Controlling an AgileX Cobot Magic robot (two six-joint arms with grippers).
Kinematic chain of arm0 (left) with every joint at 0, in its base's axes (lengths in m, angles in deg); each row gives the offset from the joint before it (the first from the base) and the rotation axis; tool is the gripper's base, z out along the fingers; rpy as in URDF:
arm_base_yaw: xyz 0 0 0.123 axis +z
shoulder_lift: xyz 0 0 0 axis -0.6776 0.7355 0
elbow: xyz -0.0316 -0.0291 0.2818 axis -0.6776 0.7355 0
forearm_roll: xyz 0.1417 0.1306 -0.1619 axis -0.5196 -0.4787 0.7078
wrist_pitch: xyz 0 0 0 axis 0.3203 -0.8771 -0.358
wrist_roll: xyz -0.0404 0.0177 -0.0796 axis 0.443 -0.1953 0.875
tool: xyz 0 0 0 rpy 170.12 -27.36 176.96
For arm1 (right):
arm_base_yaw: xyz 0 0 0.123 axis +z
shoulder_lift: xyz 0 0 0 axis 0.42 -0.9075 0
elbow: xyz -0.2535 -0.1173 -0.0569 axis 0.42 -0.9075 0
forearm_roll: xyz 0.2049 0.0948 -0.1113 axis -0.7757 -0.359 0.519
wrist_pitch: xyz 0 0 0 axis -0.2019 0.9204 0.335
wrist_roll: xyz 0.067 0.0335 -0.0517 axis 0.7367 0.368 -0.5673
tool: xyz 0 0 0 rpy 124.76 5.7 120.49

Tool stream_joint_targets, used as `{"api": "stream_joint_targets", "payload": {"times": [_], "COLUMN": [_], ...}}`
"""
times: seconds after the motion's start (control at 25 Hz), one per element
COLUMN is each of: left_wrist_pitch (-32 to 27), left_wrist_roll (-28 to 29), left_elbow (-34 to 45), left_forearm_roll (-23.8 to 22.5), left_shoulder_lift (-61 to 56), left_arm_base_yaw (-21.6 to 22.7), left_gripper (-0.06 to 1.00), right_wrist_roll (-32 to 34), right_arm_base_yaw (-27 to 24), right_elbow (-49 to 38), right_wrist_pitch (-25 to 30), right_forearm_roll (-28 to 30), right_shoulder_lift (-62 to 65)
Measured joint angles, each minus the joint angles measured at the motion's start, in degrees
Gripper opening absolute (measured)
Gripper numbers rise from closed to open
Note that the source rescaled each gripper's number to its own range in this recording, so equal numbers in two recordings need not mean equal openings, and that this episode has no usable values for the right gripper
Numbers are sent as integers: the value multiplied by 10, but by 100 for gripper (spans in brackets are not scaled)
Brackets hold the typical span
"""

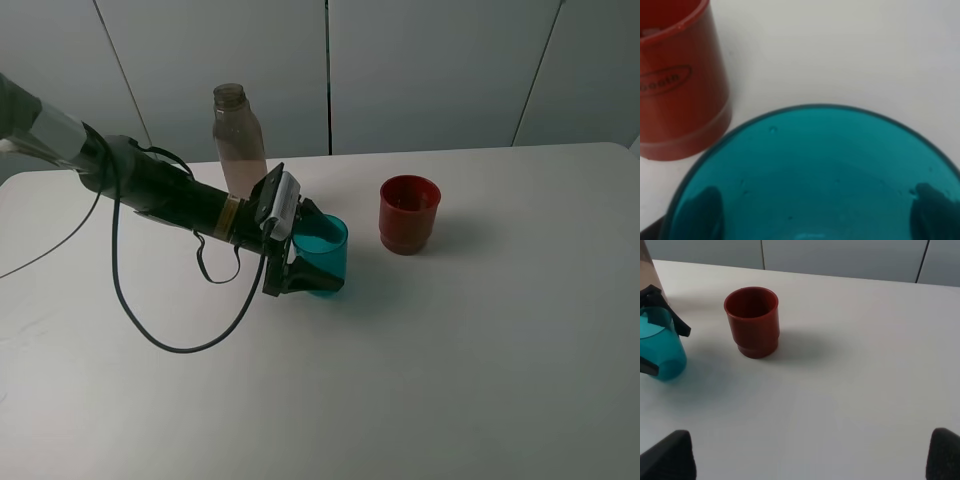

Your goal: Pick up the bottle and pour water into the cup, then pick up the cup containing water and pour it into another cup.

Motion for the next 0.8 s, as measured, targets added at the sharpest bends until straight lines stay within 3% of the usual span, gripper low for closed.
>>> {"api": "stream_joint_targets", "payload": {"times": [0.56, 0.8], "left_wrist_pitch": [-1, -8], "left_wrist_roll": [86, 113], "left_elbow": [0, 0], "left_forearm_roll": [-73, -79], "left_shoulder_lift": [-84, -131], "left_arm_base_yaw": [0, 0], "left_gripper": [99, 99], "right_wrist_roll": [0, 0], "right_arm_base_yaw": [0, 0], "right_elbow": [0, 0], "right_wrist_pitch": [0, 0], "right_forearm_roll": [0, 0], "right_shoulder_lift": [0, 0]}}
